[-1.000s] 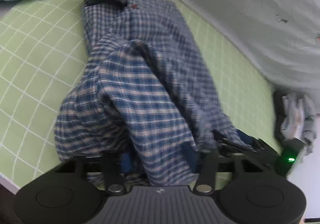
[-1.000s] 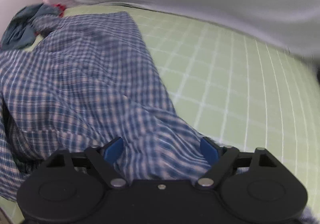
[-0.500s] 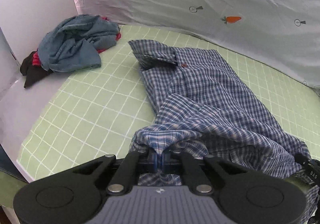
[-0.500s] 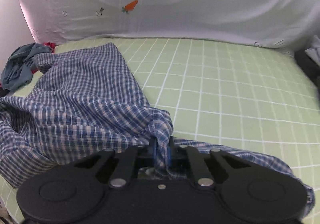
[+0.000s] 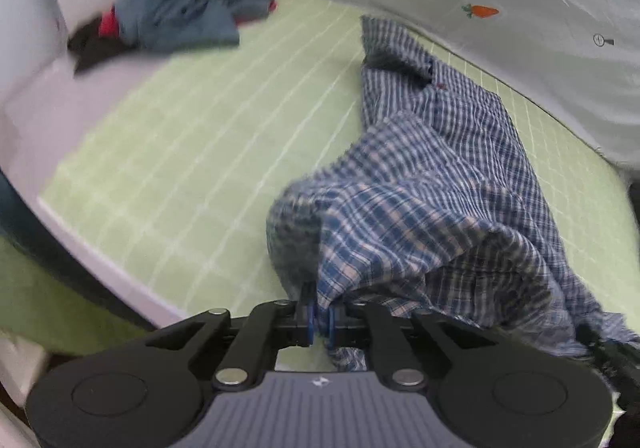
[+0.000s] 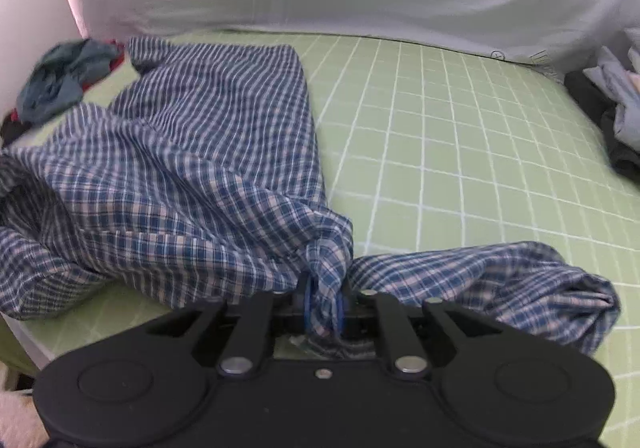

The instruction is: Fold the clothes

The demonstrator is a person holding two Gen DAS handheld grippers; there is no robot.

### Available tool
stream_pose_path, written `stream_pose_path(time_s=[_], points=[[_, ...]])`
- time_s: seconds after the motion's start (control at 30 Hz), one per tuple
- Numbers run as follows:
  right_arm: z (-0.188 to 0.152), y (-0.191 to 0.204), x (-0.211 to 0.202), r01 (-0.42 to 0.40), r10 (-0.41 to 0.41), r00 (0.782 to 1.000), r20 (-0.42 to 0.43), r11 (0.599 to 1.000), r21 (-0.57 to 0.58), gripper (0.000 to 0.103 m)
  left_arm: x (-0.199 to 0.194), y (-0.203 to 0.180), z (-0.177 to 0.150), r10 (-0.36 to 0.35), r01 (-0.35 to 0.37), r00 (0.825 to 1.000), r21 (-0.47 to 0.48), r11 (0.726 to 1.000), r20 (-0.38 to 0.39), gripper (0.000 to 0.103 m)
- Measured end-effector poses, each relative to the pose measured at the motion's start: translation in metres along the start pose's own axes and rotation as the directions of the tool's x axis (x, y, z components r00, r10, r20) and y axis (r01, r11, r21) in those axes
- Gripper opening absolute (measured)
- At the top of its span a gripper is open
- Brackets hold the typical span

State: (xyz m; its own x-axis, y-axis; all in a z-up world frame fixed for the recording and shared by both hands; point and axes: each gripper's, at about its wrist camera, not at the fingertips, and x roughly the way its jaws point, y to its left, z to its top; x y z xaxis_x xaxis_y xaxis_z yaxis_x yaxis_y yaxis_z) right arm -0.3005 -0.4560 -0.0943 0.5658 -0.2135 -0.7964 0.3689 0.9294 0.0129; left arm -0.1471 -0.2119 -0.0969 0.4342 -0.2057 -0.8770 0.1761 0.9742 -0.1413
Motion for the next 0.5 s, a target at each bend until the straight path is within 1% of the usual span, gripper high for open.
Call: stream_pose_path(time_s=[0.03,0.07,0.1,0.13,0.17,0.2,0.23,0.27,0.3,0.33,0.37,0.43,0.47,0.5], points=[[0.0,0.004,-0.003,0.018,-0.018,1.0,-0.004,1.0,-0.023,0.02,0.002,0.0,-0.001,-0.014,0.014,1.0,0.001,1.0,-0.009,0.019],[-0.001,0.009,-0.006,0.04,-0.04,0.999,0.002,0.998,-0.053,0.028,0.004,0.0,-0.002,-0.029,0.029,0.999,0.002,1.0,-0.019,0.029],[0.0,0.012,-0.01,0.056,-0.055,0.998,0.017,0.996,-0.063,0.032,0.007,0.0,-0.003,-0.043,0.043,0.999,0.004,0.999,-0.028,0.038],[0.0,0.014,-0.013,0.071,-0.069,0.997,0.033,0.995,-0.073,0.04,0.009,0.0,-0.004,-0.057,0.058,0.998,0.004,0.998,-0.037,0.041],[0.001,0.017,-0.017,0.087,-0.083,0.995,0.048,0.993,-0.082,0.044,0.011,-0.001,-0.005,-0.072,0.072,0.996,0.005,0.997,-0.046,0.043],[0.004,0.018,-0.019,0.081,-0.076,0.995,0.066,0.994,-0.073,0.045,0.013,-0.001,-0.005,-0.086,0.087,0.995,0.006,0.996,-0.056,0.043],[0.008,0.019,-0.021,0.075,-0.069,0.994,0.084,0.995,-0.063,0.048,0.015,-0.001,-0.006,-0.1,0.101,0.993,0.006,0.995,-0.065,0.044],[0.012,0.021,-0.021,0.067,-0.061,0.994,0.096,0.996,-0.057,0.053,0.017,-0.001,-0.007,-0.114,0.115,0.991,0.007,0.993,-0.074,0.046],[0.014,0.023,-0.021,0.058,-0.052,0.993,0.102,0.997,-0.06,0.056,0.02,-0.001,-0.008,-0.129,0.13,0.988,0.007,0.992,-0.084,0.048],[0.018,0.026,-0.019,0.054,-0.046,0.993,0.109,0.996,-0.07,0.059,0.022,-0.001,-0.009,-0.143,0.144,0.985,0.007,0.99,-0.093,0.048],[0.022,0.029,-0.016,0.05,-0.04,0.992,0.116,0.996,-0.081,0.066,0.024,-0.001,-0.01,-0.157,0.158,0.982,0.007,0.987,-0.102,0.048],[0.027,0.035,-0.006,0.017,-0.007,0.996,0.092,0.994,-0.11,0.075,0.028,-0.001,-0.012,-0.185,0.187,0.975,0.006,0.982,-0.121,0.048],[0.029,0.039,0.0,0.013,-0.003,0.997,0.079,0.992,-0.125,0.074,0.03,-0.002,-0.013,-0.199,0.201,0.971,0.006,0.98,-0.13,0.044],[0.03,0.042,0.005,0.009,0.0,0.998,0.067,0.99,-0.14,0.068,0.033,-0.002,-0.014,-0.212,0.215,0.967,0.005,0.977,-0.139,0.019]])
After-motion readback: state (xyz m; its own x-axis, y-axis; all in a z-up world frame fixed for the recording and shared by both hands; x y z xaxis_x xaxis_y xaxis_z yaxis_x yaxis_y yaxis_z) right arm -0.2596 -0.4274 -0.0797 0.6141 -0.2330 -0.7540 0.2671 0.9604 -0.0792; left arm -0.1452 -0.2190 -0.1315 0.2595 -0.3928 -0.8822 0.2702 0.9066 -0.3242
